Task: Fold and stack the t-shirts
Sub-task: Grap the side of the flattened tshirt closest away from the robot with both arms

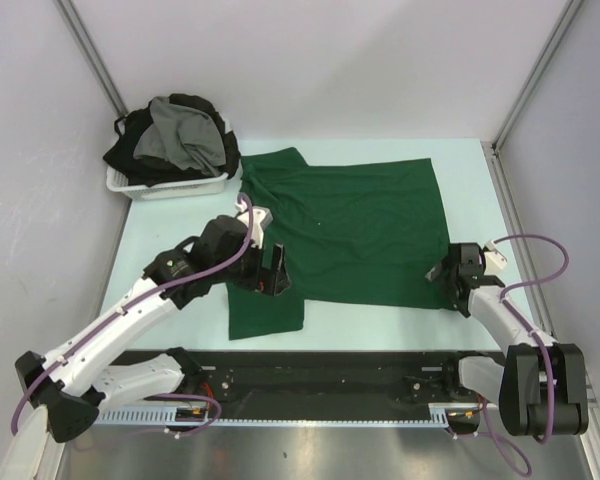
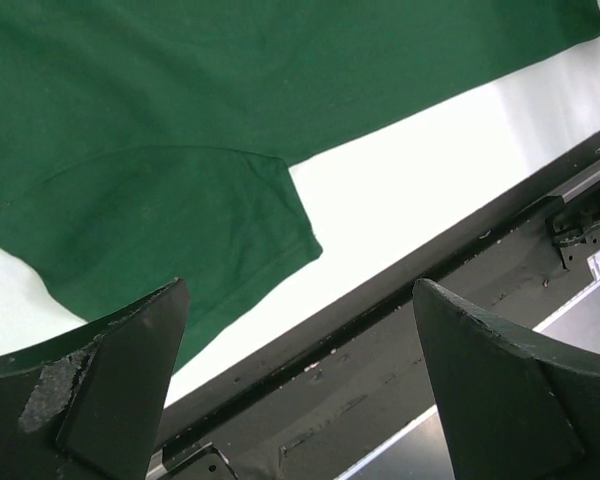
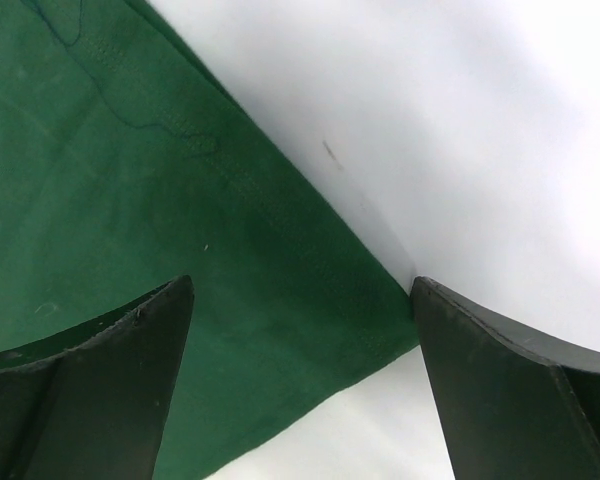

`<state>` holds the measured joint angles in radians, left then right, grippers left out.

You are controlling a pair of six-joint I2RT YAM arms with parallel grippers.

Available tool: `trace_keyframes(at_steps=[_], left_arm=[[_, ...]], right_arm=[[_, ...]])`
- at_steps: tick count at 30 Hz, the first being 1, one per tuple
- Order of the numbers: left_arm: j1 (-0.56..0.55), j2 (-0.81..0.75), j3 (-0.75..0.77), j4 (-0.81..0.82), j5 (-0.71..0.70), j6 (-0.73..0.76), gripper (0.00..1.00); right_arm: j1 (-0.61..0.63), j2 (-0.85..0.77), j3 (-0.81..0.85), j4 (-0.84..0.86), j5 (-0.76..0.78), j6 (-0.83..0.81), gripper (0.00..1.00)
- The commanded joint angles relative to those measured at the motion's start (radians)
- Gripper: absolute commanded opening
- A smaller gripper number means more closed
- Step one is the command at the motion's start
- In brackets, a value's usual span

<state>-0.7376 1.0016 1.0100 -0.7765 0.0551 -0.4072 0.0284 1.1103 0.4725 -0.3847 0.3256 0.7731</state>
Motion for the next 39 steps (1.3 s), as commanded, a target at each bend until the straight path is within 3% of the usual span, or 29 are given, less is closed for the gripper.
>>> trace_keyframes(at_steps=[1, 16, 33, 39], left_arm=[[-0.008, 0.006, 0.052, 0.025, -0.006, 0.027, 1.00], [-0.009, 0.028, 0.055, 0.048, 0.015, 0.015, 0.99], [-0.011, 0.015, 0.058, 0.016, -0.001, 0.028, 1.00], [-0.011, 0.022, 0.065, 0.025, -0.001, 0.031, 0.99]], right_arm=[[-0.005, -0.024, -0.025, -0.074, -0.074, 0.071, 0.97], [-0.001, -0.161, 0.020, -0.233, -0.043, 0.075, 0.97], [-0.002, -0.050, -0.037, -0.069, -0.051, 0.060, 0.93], [-0.002, -0.043, -0.037, -0.068, -0.057, 0.058, 0.86]])
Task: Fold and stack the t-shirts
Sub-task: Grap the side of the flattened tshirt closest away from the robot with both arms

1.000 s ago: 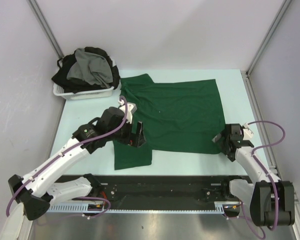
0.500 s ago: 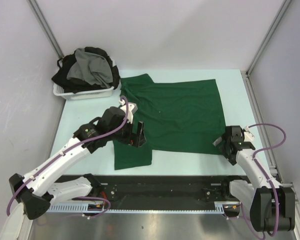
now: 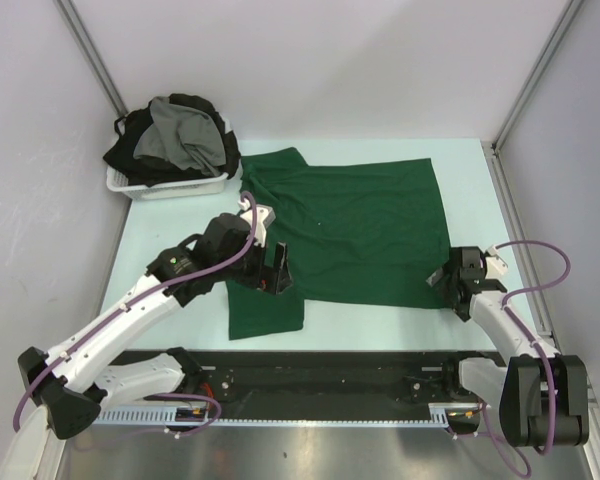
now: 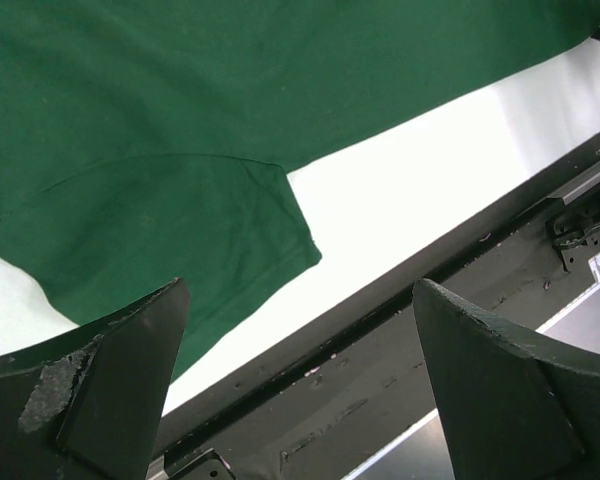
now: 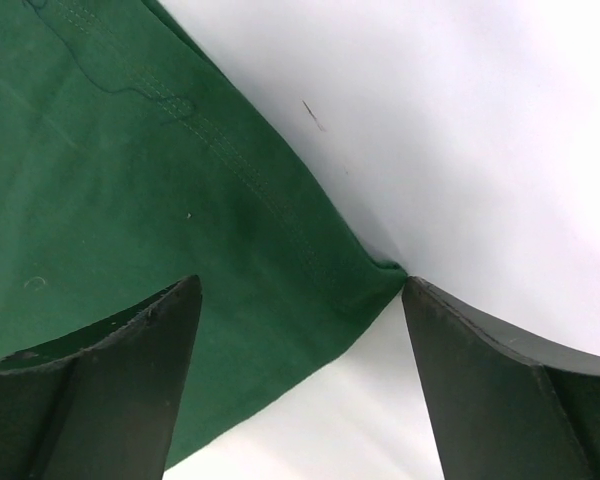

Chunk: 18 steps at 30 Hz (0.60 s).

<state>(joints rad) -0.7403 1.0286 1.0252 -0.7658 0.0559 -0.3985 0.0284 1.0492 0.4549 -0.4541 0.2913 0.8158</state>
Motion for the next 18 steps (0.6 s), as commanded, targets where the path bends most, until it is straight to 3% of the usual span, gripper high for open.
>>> trace_keyframes(at_steps=[1, 5, 9, 13, 18], left_arm=[[-0.008, -0.005, 0.050, 0.013, -0.002, 0.021, 1.00], [-0.008, -0.005, 0.053, 0.011, -0.005, 0.023, 0.99], [-0.008, -0.004, 0.053, 0.014, -0.005, 0.024, 1.00], [-0.010, 0.002, 0.059, 0.019, -0.005, 0.026, 1.00], [-0.010, 0.008, 0.064, 0.020, -0.013, 0.027, 1.00]], right_arm=[[-0.001, 0.018, -0.019, 0.002, -0.024, 0.017, 0.83], [-0.002, 0.015, -0.021, 0.002, -0.035, 0.016, 0.73], [-0.002, 0.008, -0.024, -0.005, -0.040, 0.014, 0.51], [-0.002, 0.005, -0.019, -0.011, -0.044, 0.017, 0.37], [-0.002, -0.005, -0.004, -0.034, -0.052, 0.020, 0.30]])
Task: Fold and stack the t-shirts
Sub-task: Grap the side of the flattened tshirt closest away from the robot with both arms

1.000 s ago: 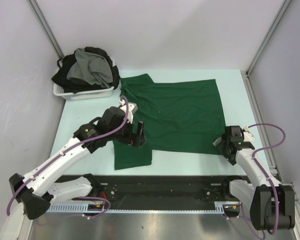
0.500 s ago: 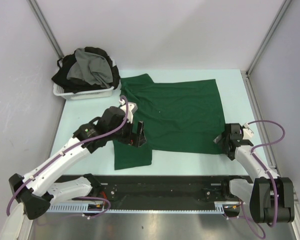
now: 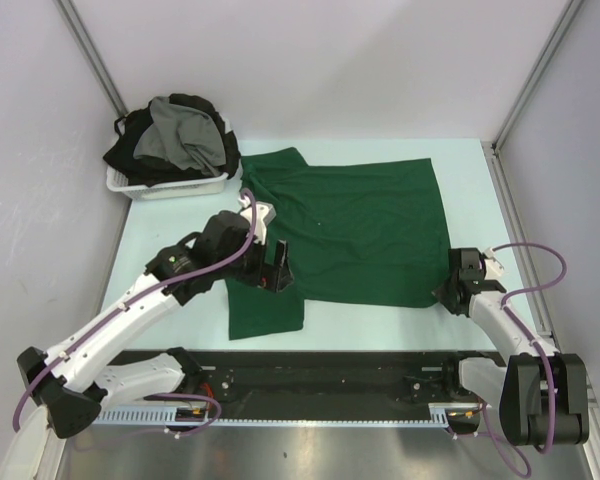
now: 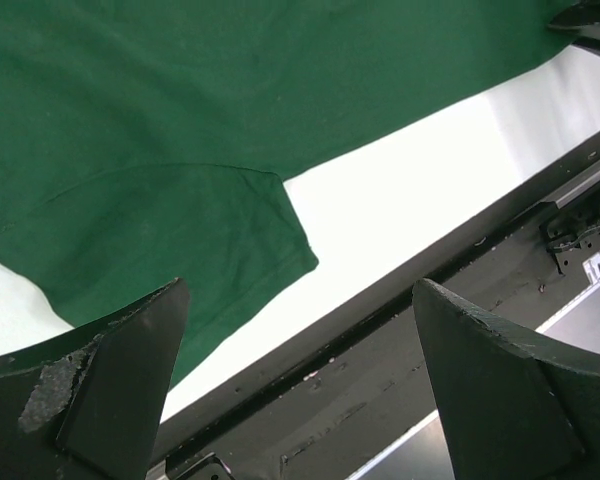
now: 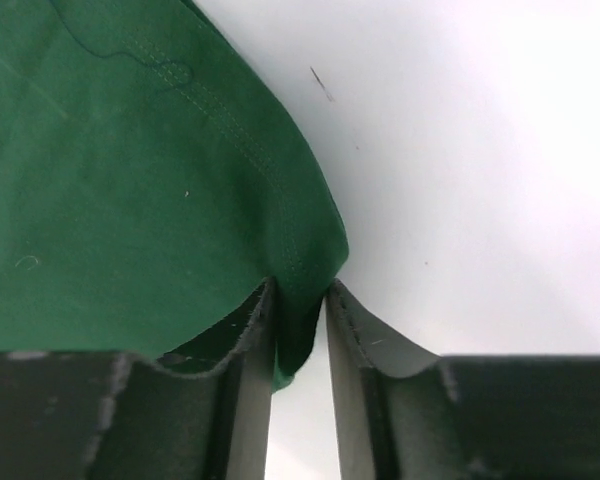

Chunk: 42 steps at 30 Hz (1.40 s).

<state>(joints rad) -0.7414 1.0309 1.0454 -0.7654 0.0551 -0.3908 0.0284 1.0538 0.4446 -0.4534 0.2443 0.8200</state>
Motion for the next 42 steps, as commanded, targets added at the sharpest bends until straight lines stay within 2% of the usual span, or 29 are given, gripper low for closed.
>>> trace_keyframes(at_steps=[1, 9, 12, 17, 26, 31, 35, 42], left_arm=[[-0.009, 0.009, 0.042, 0.020, -0.017, 0.020, 1.00], [-0.009, 0.017, 0.027, 0.029, -0.054, 0.021, 0.99], [-0.009, 0.024, 0.033, 0.028, -0.063, 0.023, 1.00], [-0.009, 0.034, 0.015, -0.005, -0.100, -0.015, 0.99], [-0.009, 0.173, 0.039, -0.192, -0.230, -0.151, 1.00], [-0.009, 0.199, 0.001, -0.238, -0.216, -0.252, 0.99], [-0.009, 0.183, -0.025, -0.284, -0.233, -0.267, 0.99], [-0.009, 0.118, -0.168, -0.344, -0.166, -0.362, 0.99]], right_arm=[[-0.002, -0.011, 0.012, -0.047, -0.007, 0.019, 0.28], [-0.002, -0.003, 0.104, -0.134, 0.015, 0.013, 0.03], [-0.002, 0.008, 0.137, -0.163, 0.016, 0.004, 0.00], [-0.001, 0.044, 0.163, -0.150, 0.007, -0.004, 0.00], [-0.002, 0.158, 0.232, -0.082, -0.043, -0.024, 0.00], [-0.005, 0.202, 0.279, -0.061, -0.059, -0.054, 0.00], [-0.010, 0.224, 0.295, -0.044, -0.076, -0.074, 0.00], [-0.021, 0.267, 0.318, -0.018, -0.114, -0.110, 0.00]])
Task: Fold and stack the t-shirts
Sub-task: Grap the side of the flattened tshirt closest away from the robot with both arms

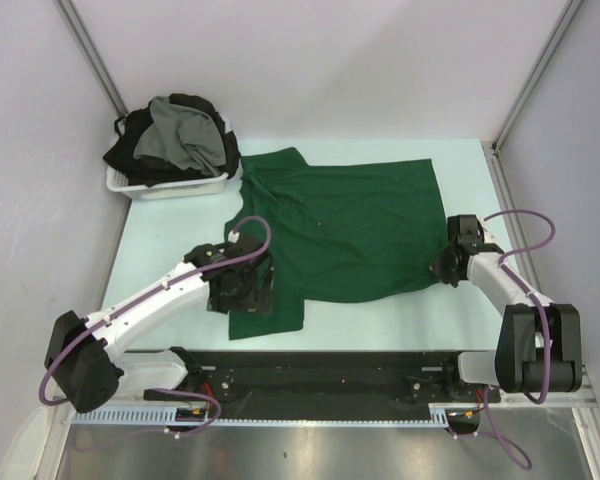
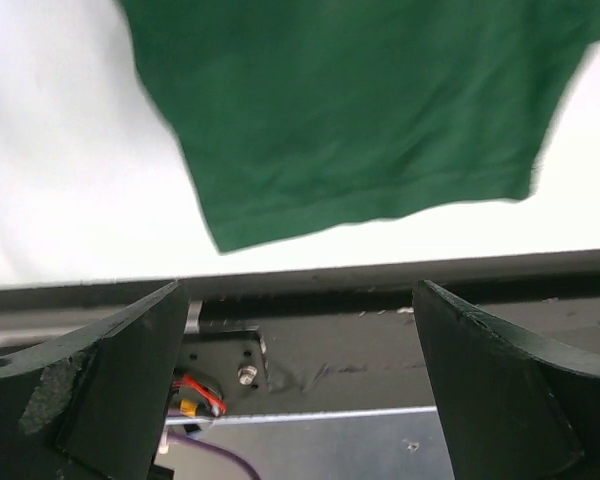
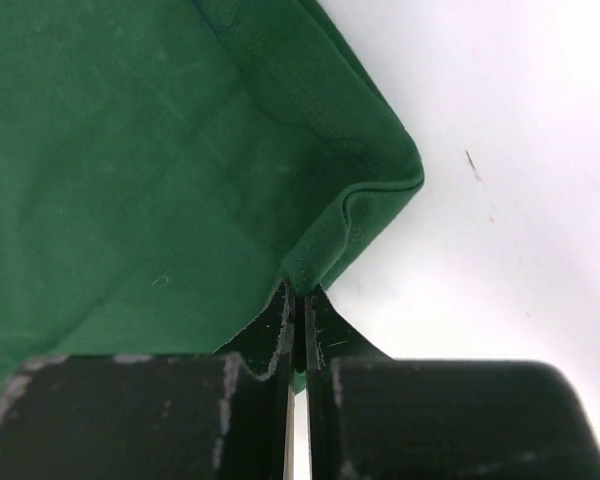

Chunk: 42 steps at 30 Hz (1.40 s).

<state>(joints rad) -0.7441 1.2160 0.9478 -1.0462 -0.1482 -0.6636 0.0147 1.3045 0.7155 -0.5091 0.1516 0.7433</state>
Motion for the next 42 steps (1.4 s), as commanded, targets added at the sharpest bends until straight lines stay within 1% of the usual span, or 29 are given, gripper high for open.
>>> trace_keyframes(at_steps=[1, 7, 11, 15, 19, 24, 28, 32, 36, 42], left_arm=[[-0.006, -0.082, -0.087, -0.067, 0.041, -0.100, 0.99], [-0.006, -0.229, -0.227, -0.045, 0.078, -0.168, 0.99], [-0.006, -0.283, -0.283, -0.012, 0.085, -0.160, 0.98], [-0.006, -0.266, -0.325, 0.011, 0.099, -0.142, 0.97], [-0.006, -0.222, -0.323, 0.038, 0.101, -0.137, 0.96], [-0.006, -0.147, -0.308, 0.066, 0.122, -0.169, 0.93], [-0.008, -0.124, -0.325, 0.112, 0.127, -0.200, 0.93], [-0.006, -0.125, -0.354, 0.146, 0.124, -0.225, 0.92], [-0.006, -0.168, -0.377, 0.172, 0.087, -0.248, 0.90], [-0.008, -0.200, -0.417, 0.186, 0.039, -0.323, 0.88]], right_arm=[[-0.007, 0.018, 0.048, 0.040, -0.026, -0.036, 0.00], [-0.007, 0.033, 0.055, 0.058, -0.052, -0.053, 0.00], [-0.007, 0.041, 0.061, 0.057, -0.064, -0.068, 0.00], [-0.007, 0.038, 0.071, 0.043, -0.064, -0.081, 0.00], [-0.007, 0.038, 0.081, 0.037, -0.070, -0.078, 0.00], [-0.007, 0.035, 0.087, 0.030, -0.072, -0.078, 0.00], [-0.007, 0.035, 0.094, 0.020, -0.072, -0.081, 0.00], [-0.007, 0.042, 0.114, 0.009, -0.067, -0.090, 0.00], [-0.007, 0.052, 0.127, 0.000, -0.063, -0.104, 0.00], [-0.007, 0.061, 0.137, -0.011, -0.066, -0.124, 0.00]])
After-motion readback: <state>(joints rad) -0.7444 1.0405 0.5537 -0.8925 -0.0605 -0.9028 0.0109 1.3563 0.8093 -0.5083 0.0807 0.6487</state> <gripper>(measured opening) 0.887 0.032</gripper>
